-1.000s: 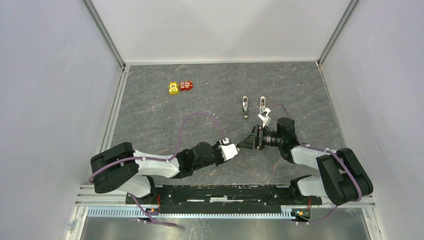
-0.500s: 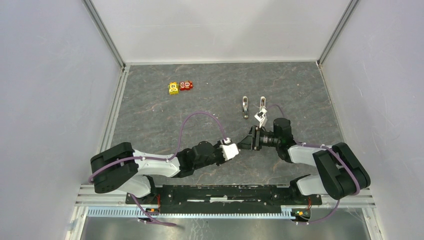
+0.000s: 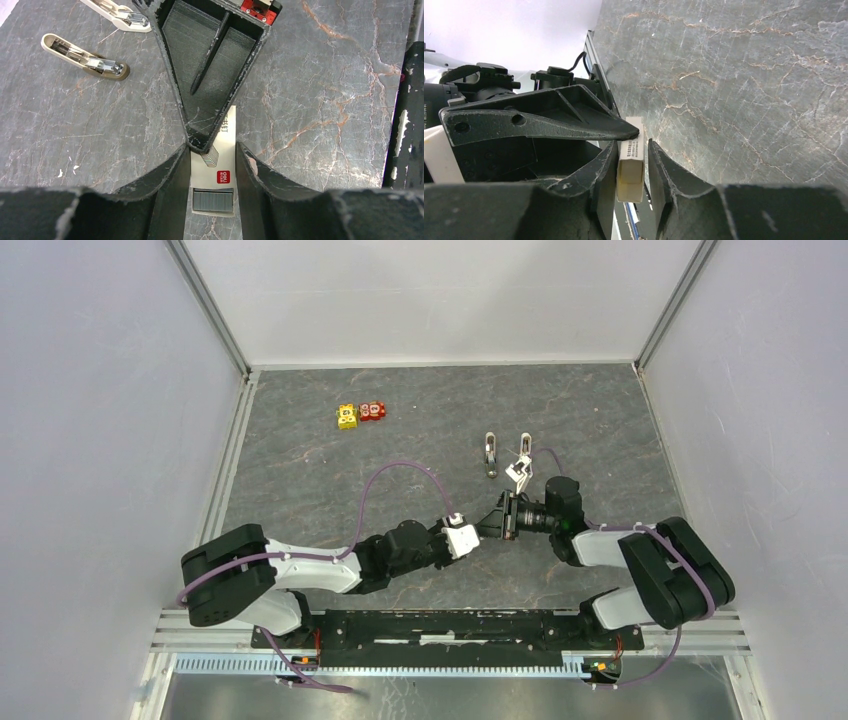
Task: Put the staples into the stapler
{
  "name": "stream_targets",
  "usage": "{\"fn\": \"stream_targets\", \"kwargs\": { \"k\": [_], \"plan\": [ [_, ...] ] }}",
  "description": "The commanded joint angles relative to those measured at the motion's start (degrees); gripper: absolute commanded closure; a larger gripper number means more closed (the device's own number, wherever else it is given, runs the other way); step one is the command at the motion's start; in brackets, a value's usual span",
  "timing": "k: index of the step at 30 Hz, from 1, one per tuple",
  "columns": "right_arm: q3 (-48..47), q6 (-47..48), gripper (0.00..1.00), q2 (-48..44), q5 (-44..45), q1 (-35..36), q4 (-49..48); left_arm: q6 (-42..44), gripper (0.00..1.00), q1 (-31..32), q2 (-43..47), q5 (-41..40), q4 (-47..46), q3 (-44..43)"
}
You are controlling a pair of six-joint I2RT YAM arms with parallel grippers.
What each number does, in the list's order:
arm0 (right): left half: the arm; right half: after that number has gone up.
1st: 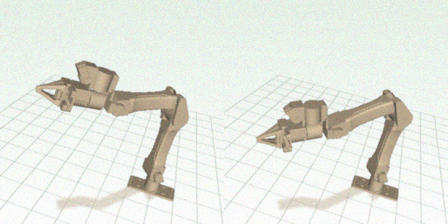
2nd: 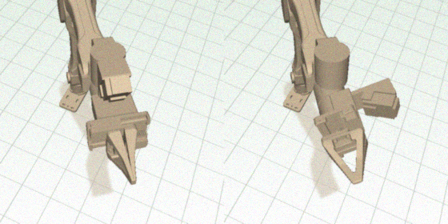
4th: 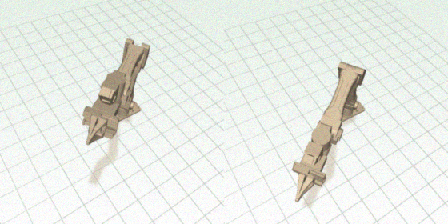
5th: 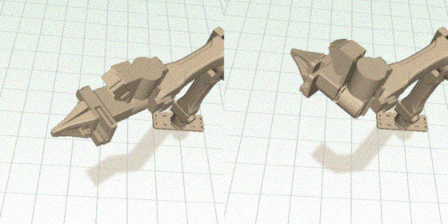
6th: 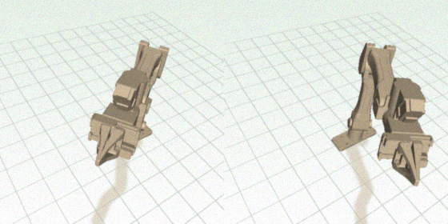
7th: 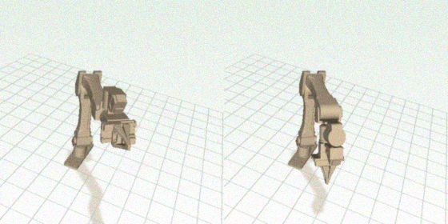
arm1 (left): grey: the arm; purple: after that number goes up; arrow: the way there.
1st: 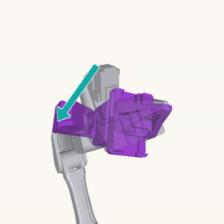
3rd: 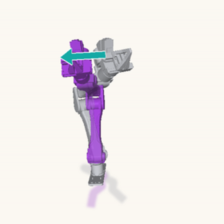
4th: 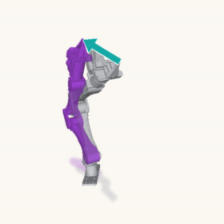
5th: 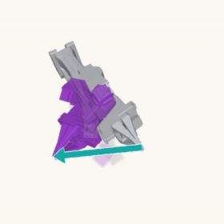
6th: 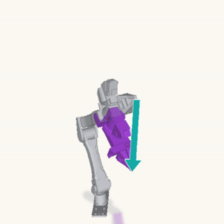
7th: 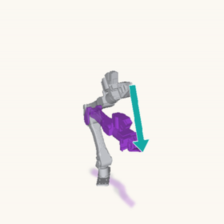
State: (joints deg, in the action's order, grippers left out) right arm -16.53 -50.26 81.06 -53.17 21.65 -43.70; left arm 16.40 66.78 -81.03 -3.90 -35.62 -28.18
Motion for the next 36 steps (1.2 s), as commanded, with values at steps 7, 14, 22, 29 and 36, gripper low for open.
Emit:
{"fn": "stream_targets", "kwargs": {
  "k": [7,14,22,29,36],
  "plan": [
    [1.3,-2.8,0.70,1.0,-1.7,0.2,-6.3,3.2,0.51,0.2,-0.1,-1.7,-0.3,-1.8],
    [1.7,-3.4,0.73,1.3,-1.0,0.2,-6.7,2.7,0.36,0.2,3.9,-4.3,6.4,-1.7],
    [1.8,-3.7,0.73,0.2,-1.1,0.2,-6.9,2.5,0.18,0.2,12.2,-7.2,17.1,0.2],
    [2.1,-4.7,0.73,0.0,-1.0,0.2,-8.1,2.1,0.14,0.1,9.5,-3.6,25.4,-4.8],
    [3.1,-5.4,0.73,-0.9,-0.9,0.2,-9.2,1.6,0.13,0.2,5.8,-1.8,26.1,-7.3]
  ]
}}
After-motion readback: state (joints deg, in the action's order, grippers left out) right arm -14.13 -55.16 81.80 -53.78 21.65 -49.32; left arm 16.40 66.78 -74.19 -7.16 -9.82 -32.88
